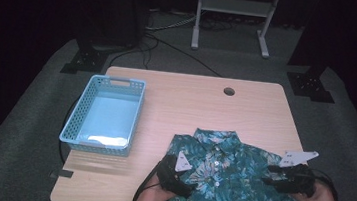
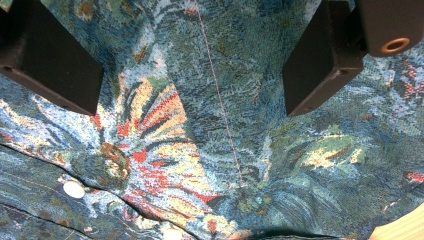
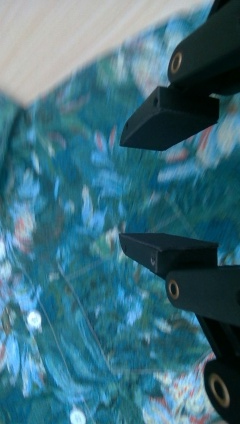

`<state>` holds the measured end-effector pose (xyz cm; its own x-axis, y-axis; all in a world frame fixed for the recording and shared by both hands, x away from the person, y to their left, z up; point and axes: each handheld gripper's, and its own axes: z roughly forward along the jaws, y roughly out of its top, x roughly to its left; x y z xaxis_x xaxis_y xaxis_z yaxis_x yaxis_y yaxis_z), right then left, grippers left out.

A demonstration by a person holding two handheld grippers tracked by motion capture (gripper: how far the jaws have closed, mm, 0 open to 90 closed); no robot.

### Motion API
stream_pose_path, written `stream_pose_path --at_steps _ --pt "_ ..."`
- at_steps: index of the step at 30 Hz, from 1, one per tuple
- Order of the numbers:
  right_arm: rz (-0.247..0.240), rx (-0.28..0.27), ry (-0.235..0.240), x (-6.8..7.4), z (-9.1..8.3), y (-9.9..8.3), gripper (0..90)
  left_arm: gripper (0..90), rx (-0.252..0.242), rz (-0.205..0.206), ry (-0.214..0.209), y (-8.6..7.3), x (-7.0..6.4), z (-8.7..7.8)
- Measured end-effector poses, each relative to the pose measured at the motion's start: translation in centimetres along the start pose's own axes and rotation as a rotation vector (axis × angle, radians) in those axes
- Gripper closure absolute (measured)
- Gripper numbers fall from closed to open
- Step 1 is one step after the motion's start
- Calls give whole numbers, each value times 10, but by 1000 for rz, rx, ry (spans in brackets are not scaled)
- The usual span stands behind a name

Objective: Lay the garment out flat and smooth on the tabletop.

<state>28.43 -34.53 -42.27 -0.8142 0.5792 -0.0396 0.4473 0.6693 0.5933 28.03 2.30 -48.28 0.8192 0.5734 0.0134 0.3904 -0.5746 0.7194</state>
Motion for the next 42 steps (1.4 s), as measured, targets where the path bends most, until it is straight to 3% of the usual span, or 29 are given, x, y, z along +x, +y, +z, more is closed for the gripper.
stream_pose_path --at_steps 8,15,25,31,32,35,38,42 --pt "-26 28 83 25 25 -1 396 89 -4 2 -1 -1 0 0" --pt "-54 43 80 40 39 -9 376 89 -2 2 1 0 0 0" --pt "-49 0 91 39 39 -18 367 230 25 55 -28 11 2 2" --pt "-73 -17 109 37 39 -22 356 290 73 83 -25 27 9 11" --pt "-74 -10 110 36 38 -22 355 335 79 107 -39 33 10 15" --pt "-78 -6 111 35 37 -23 354 368 91 113 -56 39 11 19" --pt "-74 -3 109 29 34 -27 351 445 97 120 -102 46 11 25" --pt "-71 0 107 24 29 -34 348 551 108 133 -128 51 13 28"
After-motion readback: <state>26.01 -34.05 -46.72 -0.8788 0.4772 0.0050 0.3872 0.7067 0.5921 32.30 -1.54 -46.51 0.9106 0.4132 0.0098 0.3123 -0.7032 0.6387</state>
